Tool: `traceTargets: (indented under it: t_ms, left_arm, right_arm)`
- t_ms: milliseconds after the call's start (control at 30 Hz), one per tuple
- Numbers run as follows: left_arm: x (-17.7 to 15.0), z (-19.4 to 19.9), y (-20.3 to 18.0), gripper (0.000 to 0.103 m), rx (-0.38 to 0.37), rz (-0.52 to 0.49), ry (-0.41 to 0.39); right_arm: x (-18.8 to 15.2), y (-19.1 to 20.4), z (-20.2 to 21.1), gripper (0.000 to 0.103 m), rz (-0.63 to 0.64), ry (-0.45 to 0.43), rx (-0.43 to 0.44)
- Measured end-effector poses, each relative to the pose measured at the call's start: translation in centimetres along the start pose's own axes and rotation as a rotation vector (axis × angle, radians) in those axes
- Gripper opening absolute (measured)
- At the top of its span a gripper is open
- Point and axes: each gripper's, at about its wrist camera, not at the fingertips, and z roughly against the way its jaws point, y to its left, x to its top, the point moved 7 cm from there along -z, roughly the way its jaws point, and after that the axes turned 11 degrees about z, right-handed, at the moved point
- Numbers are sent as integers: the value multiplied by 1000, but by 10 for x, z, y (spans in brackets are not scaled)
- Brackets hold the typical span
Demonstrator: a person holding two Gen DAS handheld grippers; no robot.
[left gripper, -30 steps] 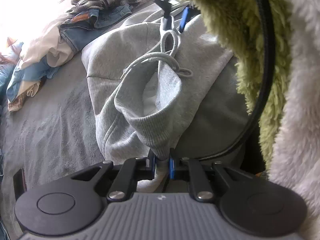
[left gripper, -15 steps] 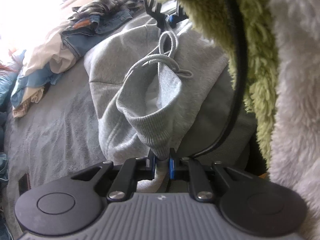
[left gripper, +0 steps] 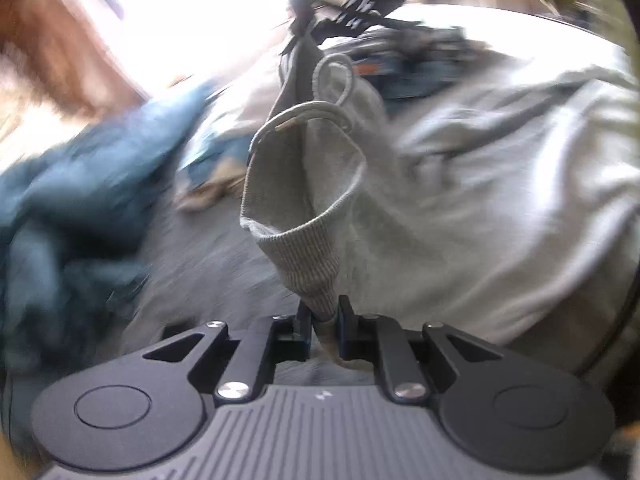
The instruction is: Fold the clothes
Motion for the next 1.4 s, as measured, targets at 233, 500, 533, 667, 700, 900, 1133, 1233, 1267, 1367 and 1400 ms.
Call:
traceTargets:
  t_ms: [233, 500, 533, 667, 700, 900, 1133, 1233, 1267, 1367, 1400]
  left_arm:
    - [-42, -67, 66, 12, 34, 500, 186]
    - [-98, -84, 105, 14, -103, 1124, 331]
    - [-101, -84, 108, 16, -127, 1166, 338]
    - [-111, -85, 123, 42, -149, 1282, 354]
    - [-113, -86, 128, 46, -146, 1307, 355]
    - [-124, -100, 145, 45, -203, 1411, 385]
    - [-131, -108, 145, 23, -149, 1491, 396]
    - [-129, -104, 147, 18, -129, 1512, 383]
    - [-128, -102, 149, 17, -124, 1531, 376]
    - [-128, -98, 156, 15, -108, 1587, 347]
    - [-128, -96, 160, 14, -103, 1605, 335]
  right_arm:
    - [18, 63, -153, 10, 216, 131, 106]
    - [-36, 58, -256, 11, 354, 359, -17]
    - [-41, 53, -266, 11, 342, 374, -42]
    - [-49, 30, -285, 18, 189, 410, -85]
    - [-48, 25, -285, 25, 138, 418, -77]
    - [-18, 33, -243, 61, 98, 370, 18]
    - [11, 24, -225, 69, 594, 349, -213]
    - [-5, 28, -247, 69, 788, 481, -167]
    - [-11, 30, -254, 69, 845, 519, -156]
    - [-27, 32, -274, 69, 970, 572, -156]
    - [-31, 32, -279, 68, 984, 587, -150]
